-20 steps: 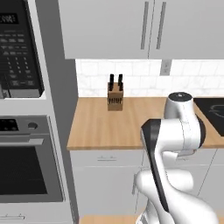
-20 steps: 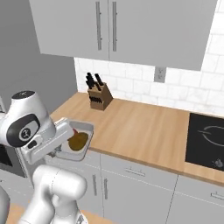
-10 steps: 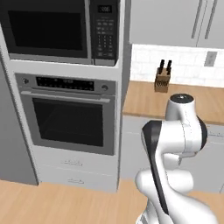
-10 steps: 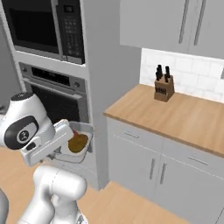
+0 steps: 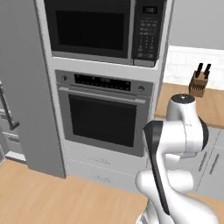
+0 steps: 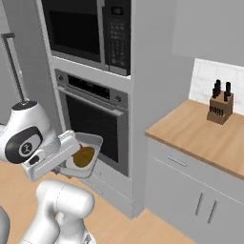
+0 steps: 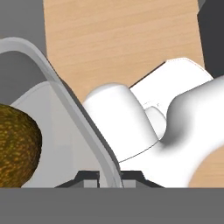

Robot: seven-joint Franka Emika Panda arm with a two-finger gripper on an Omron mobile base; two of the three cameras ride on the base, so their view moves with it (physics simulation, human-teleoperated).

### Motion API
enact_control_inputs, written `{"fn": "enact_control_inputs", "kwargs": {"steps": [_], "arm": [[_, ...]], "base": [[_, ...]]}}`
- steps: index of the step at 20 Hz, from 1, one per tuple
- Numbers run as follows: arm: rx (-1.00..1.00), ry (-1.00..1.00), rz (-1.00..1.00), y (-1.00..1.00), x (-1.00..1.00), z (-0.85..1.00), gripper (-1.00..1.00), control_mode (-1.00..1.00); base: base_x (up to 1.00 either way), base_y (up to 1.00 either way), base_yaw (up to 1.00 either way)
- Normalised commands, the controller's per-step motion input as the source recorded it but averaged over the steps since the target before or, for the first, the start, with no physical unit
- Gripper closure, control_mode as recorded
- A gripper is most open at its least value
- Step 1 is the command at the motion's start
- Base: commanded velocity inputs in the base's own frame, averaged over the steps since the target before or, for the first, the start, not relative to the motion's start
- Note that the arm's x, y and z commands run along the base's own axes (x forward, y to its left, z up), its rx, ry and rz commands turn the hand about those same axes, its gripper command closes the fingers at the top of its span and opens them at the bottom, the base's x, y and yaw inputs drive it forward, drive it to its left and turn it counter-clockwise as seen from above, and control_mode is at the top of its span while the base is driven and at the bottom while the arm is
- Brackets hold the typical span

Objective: Take the meat container that has the shrimp and place it on the second highest rack of the freezer. Then take the vegetable container that has the tomato and avocado and place it on the highest rack of the freezer.

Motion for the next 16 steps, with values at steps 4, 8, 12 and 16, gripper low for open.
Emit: {"fn": "enact_control_inputs", "kwargs": {"steps": [4, 8, 12, 16], "arm": [[0.0, 0.0, 0.0, 0.0, 0.0, 0.0, 1.0, 1.0], [0.0, 0.0, 0.0, 0.0, 0.0, 0.0, 1.0, 1.0], [0.0, 0.0, 0.0, 0.0, 0.0, 0.0, 1.0, 1.0], [0.0, 0.0, 0.0, 0.0, 0.0, 0.0, 1.0, 1.0]], "base": [[0.9, 1.0, 0.03], [1.0, 1.0, 0.11], [1.0, 1.0, 0.26], [0.92, 1.0, 0.04]]}}
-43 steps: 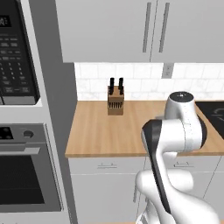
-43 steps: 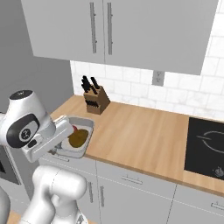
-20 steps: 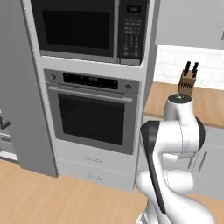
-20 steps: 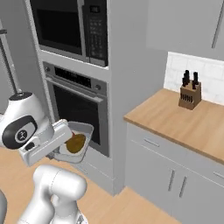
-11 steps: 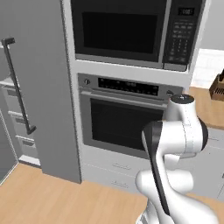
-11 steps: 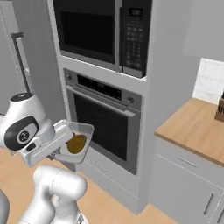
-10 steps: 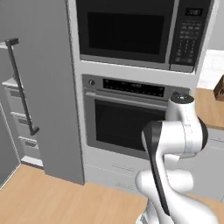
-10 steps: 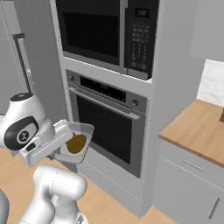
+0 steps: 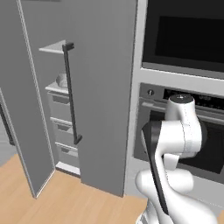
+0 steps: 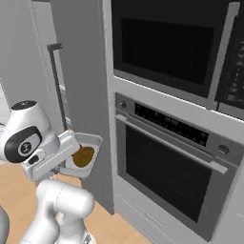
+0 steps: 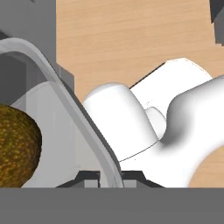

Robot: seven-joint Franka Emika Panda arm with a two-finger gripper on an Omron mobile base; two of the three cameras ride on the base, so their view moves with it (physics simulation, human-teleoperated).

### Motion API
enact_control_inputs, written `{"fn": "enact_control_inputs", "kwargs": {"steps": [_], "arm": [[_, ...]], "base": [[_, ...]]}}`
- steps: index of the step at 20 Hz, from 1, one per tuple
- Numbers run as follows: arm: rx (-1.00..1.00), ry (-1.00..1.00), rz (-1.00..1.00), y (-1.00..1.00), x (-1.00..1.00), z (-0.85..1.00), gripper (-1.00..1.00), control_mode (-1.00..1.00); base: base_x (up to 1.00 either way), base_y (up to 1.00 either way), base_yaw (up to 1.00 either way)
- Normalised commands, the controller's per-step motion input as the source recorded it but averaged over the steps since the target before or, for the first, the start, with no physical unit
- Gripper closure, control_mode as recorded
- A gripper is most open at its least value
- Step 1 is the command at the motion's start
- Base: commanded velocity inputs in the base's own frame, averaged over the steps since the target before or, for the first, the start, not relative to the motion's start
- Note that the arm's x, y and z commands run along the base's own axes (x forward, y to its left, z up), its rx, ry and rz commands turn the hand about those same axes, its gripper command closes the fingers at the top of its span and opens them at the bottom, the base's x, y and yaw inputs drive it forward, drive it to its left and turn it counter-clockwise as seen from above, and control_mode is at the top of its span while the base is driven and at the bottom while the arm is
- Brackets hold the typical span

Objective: Take the meat container that has the shrimp and place it on the second highest rack of the freezer. Then take the vegetable container that has the tomato and avocado and place it on the highest rack of the freezer.

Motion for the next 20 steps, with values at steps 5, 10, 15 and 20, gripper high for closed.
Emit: {"fn": "enact_control_inputs", "kwargs": {"steps": [5, 10, 15, 20], "arm": [[0.0, 0.0, 0.0, 0.0, 0.0, 0.0, 1.0, 1.0], [0.0, 0.0, 0.0, 0.0, 0.0, 0.0, 1.0, 1.0], [0.0, 0.0, 0.0, 0.0, 0.0, 0.0, 1.0, 1.0], [0.0, 0.0, 0.0, 0.0, 0.0, 0.0, 1.0, 1.0]], "base": [[0.77, 1.0, -0.01], [0.43, 1.0, -0.16], [0.27, 1.0, -0.31], [0.16, 1.0, -0.36]]}}
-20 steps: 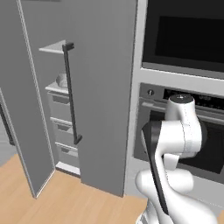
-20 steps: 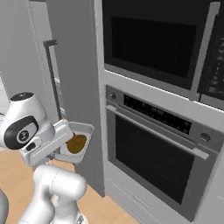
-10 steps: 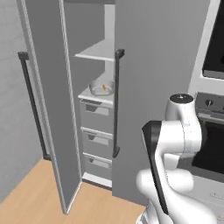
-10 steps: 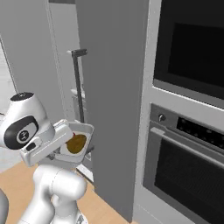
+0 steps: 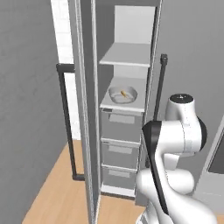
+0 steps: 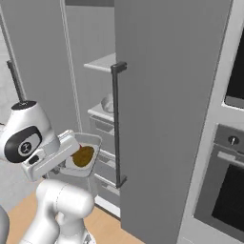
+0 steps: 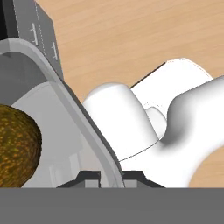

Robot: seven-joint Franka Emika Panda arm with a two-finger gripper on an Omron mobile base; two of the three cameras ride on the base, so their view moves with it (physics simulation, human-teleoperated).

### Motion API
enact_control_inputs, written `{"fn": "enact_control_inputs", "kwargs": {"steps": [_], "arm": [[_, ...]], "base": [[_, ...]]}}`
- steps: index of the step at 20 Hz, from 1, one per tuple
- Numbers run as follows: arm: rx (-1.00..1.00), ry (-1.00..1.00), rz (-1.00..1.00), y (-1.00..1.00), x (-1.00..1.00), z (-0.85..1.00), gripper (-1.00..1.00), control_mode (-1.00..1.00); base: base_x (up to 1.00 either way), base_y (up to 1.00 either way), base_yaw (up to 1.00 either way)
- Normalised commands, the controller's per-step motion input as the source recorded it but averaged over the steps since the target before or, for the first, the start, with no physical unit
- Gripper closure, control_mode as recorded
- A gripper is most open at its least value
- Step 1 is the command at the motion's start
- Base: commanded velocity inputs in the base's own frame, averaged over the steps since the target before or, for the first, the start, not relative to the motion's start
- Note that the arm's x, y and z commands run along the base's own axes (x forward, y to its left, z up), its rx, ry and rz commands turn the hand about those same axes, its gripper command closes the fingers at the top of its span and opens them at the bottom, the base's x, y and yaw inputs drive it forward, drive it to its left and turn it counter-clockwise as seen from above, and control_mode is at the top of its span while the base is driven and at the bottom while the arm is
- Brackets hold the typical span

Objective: Take the meat container that has the shrimp and place it on the second highest rack of the freezer. Then take the vegetable container that has the tomato and avocado and place it on the highest rack of the freezer.

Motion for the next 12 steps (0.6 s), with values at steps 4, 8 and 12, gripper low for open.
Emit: {"fn": "enact_control_inputs", "kwargs": {"steps": [4, 8, 12], "arm": [[0.0, 0.0, 0.0, 0.0, 0.0, 0.0, 1.0, 1.0], [0.0, 0.0, 0.0, 0.0, 0.0, 0.0, 1.0, 1.0], [0.0, 0.0, 0.0, 0.0, 0.0, 0.0, 1.0, 1.0]], "base": [[0.31, 0.99, -0.19], [0.46, 0.57, 0.0], [0.25, 0.03, 0.0]]}}
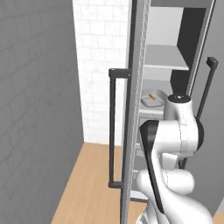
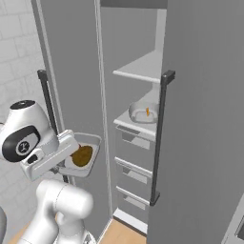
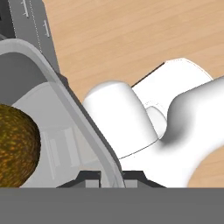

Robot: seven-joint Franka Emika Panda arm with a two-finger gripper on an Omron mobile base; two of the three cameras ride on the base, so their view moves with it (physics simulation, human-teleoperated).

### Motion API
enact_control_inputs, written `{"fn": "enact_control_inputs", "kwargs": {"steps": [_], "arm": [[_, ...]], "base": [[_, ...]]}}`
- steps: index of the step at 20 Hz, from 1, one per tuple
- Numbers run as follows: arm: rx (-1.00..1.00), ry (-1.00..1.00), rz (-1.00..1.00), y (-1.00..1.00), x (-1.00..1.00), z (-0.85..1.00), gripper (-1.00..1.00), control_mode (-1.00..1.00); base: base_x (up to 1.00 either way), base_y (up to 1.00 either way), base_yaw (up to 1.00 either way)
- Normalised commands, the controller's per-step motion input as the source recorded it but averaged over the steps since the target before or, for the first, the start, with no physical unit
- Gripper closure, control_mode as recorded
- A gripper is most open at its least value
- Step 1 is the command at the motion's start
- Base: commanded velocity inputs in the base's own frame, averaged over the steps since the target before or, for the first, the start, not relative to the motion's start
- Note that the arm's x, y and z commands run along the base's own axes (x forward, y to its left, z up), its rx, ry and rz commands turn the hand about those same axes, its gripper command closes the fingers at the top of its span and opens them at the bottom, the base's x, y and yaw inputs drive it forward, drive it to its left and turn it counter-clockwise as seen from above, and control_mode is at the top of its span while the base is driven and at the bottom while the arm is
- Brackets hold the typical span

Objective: Take the meat container that has the shrimp and place it on the second highest rack of the freezer. Then take the vegetable container that has the tomato and avocado and place it on the highest rack of the freezer.

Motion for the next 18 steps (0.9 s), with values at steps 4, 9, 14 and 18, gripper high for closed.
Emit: {"fn": "enact_control_inputs", "kwargs": {"steps": [4, 9, 14, 18], "arm": [[0.0, 0.0, 0.0, 0.0, 0.0, 0.0, 1.0, 1.0], [0.0, 0.0, 0.0, 0.0, 0.0, 0.0, 1.0, 1.0], [0.0, 0.0, 0.0, 0.0, 0.0, 0.0, 1.0, 1.0], [0.0, 0.0, 0.0, 0.0, 0.0, 0.0, 1.0, 1.0]], "base": [[0.03, -0.01, 0.0], [-0.13, -0.23, -0.06], [-0.16, -0.55, -0.11], [0.0, -0.56, -0.01]]}}
